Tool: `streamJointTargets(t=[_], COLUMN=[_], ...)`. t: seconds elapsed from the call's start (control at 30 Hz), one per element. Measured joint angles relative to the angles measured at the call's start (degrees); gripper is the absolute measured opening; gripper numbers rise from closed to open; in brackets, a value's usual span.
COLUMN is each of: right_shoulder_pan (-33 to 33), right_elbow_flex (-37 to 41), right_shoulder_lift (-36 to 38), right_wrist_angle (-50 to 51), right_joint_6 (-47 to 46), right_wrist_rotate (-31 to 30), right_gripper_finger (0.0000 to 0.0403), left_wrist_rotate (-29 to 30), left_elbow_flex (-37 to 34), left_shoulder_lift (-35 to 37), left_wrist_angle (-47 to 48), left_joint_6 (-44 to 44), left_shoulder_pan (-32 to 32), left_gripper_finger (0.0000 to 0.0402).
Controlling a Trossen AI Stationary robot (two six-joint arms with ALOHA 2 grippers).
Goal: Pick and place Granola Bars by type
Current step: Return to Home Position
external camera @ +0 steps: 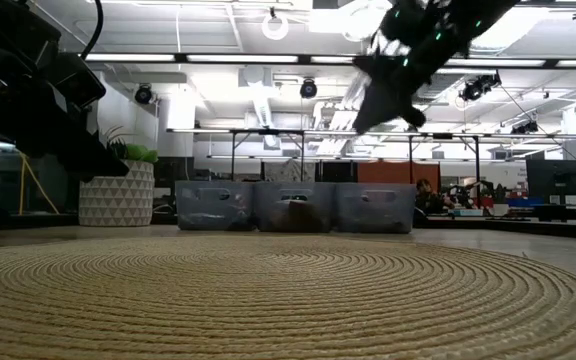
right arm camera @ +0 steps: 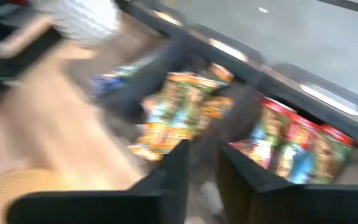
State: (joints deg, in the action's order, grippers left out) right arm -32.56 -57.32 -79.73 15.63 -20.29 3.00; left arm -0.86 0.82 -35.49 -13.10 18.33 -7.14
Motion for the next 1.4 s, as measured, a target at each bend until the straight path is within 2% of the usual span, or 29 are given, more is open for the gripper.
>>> streamJointTargets(t=[0.1,0.23,0.37,0.57,0.7,0.87,0.93,1.07,1.4], right_shoulder_pan=[1.2,4.1,9.0,13.7,15.6,16.8,17.4,19.0,25.5], right_elbow_flex=[0.0,0.1,5.1,24.3,37.4,48.5,51.9,56.0,56.8], right_shoulder_lift=[4.5,9.7,15.5,26.4,33.4,40.4,43.0,47.7,54.8], right_wrist_angle=[1.1,2.2,-3.4,-30.4,-48.0,-62.1,-66.2,-68.1,-63.7], right_joint_6=[1.4,2.5,3.6,-5.4,-11.6,-15.3,-15.7,-15.9,-12.1], right_wrist_rotate=[4.8,9.5,11.4,14.4,12.3,11.4,9.2,5.2,4.0], right_gripper_finger=[0.001,0.0007,0.0003,0.0,0.0,0.0,0.0,0.0,0.0], left_wrist_rotate=[0.0,0.0,0.0,0.0,0.0,0.0,0.0,0.0,0.0], left_elbow_flex=[0.0,0.0,0.0,0.0,0.0,0.0,0.0,0.0,0.0], left_shoulder_lift=[0.0,0.0,0.0,0.0,0.0,0.0,0.0,0.0,0.0], left_wrist_angle=[0.0,0.0,0.0,0.0,0.0,0.0,0.0,0.0,0.0], left_joint_6=[0.0,0.0,0.0,0.0,0.0,0.0,0.0,0.0,0.0], left_shoulder_pan=[0.0,0.0,0.0,0.0,0.0,0.0,0.0,0.0,0.0], left_gripper_finger=[0.0248,0.0248,0.0248,0.0248,0.0248,0.0248,0.0248,0.0248,0.0248])
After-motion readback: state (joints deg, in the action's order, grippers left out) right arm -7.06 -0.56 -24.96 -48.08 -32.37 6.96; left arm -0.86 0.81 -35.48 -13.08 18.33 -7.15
